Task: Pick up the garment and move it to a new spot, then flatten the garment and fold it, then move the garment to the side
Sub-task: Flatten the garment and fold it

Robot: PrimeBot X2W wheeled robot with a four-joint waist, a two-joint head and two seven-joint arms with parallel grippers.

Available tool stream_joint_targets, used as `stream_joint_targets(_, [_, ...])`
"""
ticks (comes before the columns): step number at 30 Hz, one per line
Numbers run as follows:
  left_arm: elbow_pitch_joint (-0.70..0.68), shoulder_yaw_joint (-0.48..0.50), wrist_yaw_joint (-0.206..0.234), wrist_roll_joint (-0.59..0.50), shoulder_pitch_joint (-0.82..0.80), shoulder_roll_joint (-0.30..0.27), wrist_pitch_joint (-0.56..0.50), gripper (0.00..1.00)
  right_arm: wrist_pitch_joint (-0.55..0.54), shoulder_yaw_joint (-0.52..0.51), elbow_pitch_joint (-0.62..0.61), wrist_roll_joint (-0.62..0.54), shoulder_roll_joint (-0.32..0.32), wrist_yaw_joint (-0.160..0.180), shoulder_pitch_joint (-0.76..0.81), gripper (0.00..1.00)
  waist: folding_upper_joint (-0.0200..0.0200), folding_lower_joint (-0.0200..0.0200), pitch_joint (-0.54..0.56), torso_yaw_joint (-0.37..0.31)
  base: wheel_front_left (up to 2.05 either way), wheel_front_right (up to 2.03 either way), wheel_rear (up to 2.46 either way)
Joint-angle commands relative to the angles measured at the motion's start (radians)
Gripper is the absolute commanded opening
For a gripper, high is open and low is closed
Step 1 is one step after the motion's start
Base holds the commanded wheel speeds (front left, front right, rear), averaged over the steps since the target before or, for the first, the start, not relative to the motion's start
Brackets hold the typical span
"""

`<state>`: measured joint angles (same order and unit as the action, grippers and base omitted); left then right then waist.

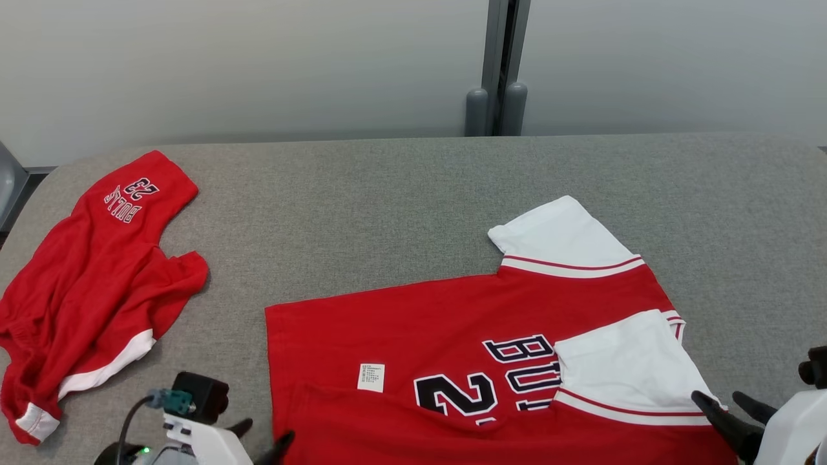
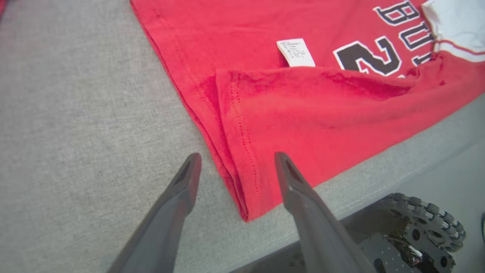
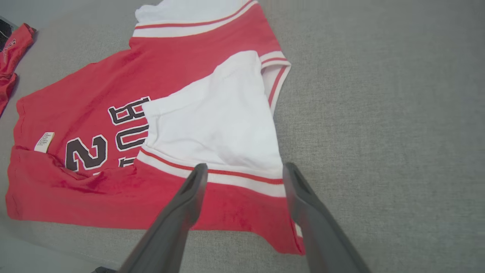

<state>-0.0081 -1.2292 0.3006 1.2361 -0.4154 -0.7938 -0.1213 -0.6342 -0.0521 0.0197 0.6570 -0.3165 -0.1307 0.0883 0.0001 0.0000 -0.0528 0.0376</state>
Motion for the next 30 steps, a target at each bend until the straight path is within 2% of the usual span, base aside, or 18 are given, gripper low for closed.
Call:
stream_joint_targets(1, [0.007, 0.018, 0.018, -0.009, -0.022, 0.005, 0.02, 1.0, 0.006, -0.008, -0.008, -0.012, 0.002, 0.0, -0.023, 1.0, -0.0001, 0.0, -0.004, 0.0, 0.0, 0.0, 0.0])
stream_joint_targets(6, [0.035, 0.056, 0.047, -0.028, -0.052, 0.02, 0.07, 1.0, 0.021, -0.004, -0.029, -0.036, 0.001, 0.0, -0.09, 1.0, -0.0001, 0.0, -0.018, -0.001, 0.0, 0.0, 0.0])
stream_joint_targets(11, [0.093, 0.089, 0.067, -0.046, -0.098, 0.057, 0.109, 1.0, 0.014, 0.027, 0.005, -0.033, 0.001, 0.0, -0.216, 1.0, -0.0001, 0.0, -0.058, 0.004, 0.0, 0.0, 0.0])
stream_joint_targets(13, [0.125, 0.101, 0.068, -0.048, -0.116, 0.076, 0.12, 1.0, 0.007, 0.037, 0.033, -0.02, 0.005, 0.0, -0.278, 1.0, -0.0001, 0.0, -0.081, 0.008, 0.0, 0.0, 0.0])
stream_joint_targets(18, [0.19, 0.116, 0.057, -0.063, -0.166, 0.109, 0.136, 1.0, -0.004, 0.094, 0.108, -0.017, -0.032, 0.0, -0.441, 1.0, -0.0001, 0.0, -0.149, 0.019, 0.0, 0.0, 0.0])
stream_joint_targets(30, [0.264, 0.121, 0.053, -0.102, -0.286, 0.19, 0.122, 1.0, 0.071, 0.266, 0.386, -0.005, -0.126, 0.0, -0.779, 1.0, -0.0001, 0.0, -0.281, 0.084, 0.0, 0.0, 0.0])
